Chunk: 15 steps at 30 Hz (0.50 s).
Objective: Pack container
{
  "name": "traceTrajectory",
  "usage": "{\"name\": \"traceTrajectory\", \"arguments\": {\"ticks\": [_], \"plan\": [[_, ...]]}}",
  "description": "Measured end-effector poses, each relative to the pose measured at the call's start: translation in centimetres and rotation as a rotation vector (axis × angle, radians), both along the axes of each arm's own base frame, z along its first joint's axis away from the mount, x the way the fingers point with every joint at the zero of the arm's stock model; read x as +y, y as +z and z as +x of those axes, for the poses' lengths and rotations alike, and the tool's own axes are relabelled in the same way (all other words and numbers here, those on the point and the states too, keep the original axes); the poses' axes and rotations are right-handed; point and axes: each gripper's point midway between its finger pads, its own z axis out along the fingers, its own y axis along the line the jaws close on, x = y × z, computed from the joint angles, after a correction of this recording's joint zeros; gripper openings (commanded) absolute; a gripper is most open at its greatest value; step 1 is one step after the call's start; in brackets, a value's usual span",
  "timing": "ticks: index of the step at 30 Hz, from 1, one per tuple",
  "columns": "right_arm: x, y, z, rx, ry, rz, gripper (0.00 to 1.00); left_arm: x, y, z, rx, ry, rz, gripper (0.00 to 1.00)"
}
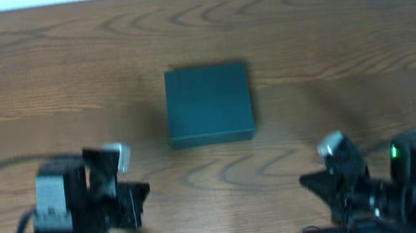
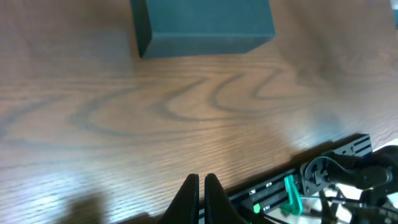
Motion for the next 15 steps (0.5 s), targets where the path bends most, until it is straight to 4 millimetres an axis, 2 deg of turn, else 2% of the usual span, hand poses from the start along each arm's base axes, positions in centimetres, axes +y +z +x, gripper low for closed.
{"name": "traceTrajectory", "arguments": {"ticks": [1,2,3,4,15], "plan": [[0.0,-0.3,-0.5,-0.006,-0.011,0.008,0.07,0.1,-0.4,-0.6,-0.01,0.009,-0.009,0.06],[0.0,-0.6,-1.1,-0.01,-0.027,0.021,0.48,0.1,-0.6,-1.0,-0.019,0.021,-0.018,0.3],[0.0,-0.7,-1.4,-0.013,-0.039,0.032,0.99,0.2,-0.7,-1.3,-0.029,0.028,-0.024,0.79],[0.0,-0.8,-1.6,-0.016,-0.049,0.04,0.99,0.2,-0.7,-1.5,-0.035,0.039,-0.031,0.95],[0.0,-0.7,-1.9,0.051,-0.13,0.102,0.99,0.7,-0.8,-1.5,0.012,0.141,-0.061,0.95]]}}
